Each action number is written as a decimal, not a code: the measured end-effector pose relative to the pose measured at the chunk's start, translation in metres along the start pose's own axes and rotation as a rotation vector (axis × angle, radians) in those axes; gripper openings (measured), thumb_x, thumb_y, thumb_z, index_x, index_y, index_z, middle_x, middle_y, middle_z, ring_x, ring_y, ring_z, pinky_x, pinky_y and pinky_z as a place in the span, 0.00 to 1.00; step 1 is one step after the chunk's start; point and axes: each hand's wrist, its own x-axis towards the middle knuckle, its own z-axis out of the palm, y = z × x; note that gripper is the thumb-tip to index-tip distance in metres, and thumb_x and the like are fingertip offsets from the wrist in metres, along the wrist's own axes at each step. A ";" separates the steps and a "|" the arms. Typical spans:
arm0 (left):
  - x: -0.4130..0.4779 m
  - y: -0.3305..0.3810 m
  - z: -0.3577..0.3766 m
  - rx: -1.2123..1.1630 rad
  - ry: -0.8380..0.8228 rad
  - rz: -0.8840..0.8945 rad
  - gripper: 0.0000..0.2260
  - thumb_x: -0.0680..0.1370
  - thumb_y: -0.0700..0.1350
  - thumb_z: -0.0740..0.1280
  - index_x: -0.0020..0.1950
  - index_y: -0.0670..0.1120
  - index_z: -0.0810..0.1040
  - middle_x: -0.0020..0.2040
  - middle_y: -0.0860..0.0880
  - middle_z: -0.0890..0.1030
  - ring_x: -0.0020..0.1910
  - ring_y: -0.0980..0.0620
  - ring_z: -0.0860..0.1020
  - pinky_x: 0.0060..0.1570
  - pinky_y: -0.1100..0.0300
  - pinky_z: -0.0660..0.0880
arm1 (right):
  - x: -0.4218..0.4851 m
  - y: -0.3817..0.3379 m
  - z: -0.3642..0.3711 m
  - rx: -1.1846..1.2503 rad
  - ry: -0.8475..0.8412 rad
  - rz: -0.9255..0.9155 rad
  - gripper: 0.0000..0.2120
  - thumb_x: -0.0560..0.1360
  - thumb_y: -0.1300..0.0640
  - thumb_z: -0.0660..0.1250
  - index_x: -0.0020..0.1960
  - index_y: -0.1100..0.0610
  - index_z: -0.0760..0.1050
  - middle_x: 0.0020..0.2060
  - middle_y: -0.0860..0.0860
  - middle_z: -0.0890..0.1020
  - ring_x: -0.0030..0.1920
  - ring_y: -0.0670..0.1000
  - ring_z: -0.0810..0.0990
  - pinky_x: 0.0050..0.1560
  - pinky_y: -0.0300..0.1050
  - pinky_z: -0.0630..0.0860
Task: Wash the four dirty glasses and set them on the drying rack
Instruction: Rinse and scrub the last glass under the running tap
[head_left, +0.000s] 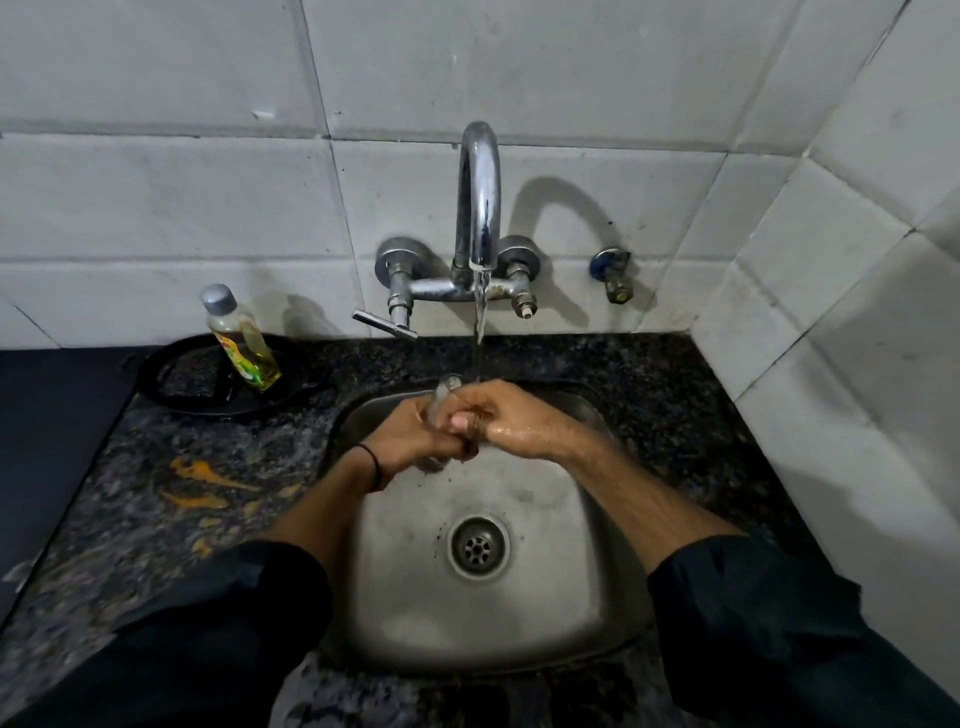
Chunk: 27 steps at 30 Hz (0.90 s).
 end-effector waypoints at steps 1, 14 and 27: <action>0.003 0.000 0.002 0.138 0.136 0.037 0.20 0.60 0.47 0.77 0.49 0.47 0.79 0.44 0.45 0.83 0.38 0.50 0.79 0.39 0.56 0.77 | 0.001 0.001 0.002 0.088 0.035 0.027 0.07 0.80 0.63 0.66 0.51 0.60 0.83 0.49 0.56 0.85 0.52 0.52 0.83 0.59 0.47 0.79; 0.001 0.004 0.011 0.193 0.186 0.062 0.21 0.59 0.47 0.78 0.51 0.51 0.80 0.42 0.51 0.85 0.39 0.51 0.81 0.40 0.55 0.79 | 0.007 -0.001 0.001 0.104 0.095 0.142 0.08 0.79 0.57 0.69 0.48 0.60 0.84 0.45 0.54 0.87 0.49 0.53 0.86 0.59 0.53 0.80; -0.013 0.026 0.034 0.146 0.259 0.101 0.02 0.73 0.44 0.71 0.43 0.47 0.79 0.31 0.48 0.81 0.27 0.52 0.79 0.25 0.60 0.75 | 0.010 -0.005 0.027 0.392 0.479 0.089 0.09 0.74 0.57 0.76 0.39 0.58 0.79 0.34 0.49 0.82 0.37 0.45 0.79 0.43 0.41 0.77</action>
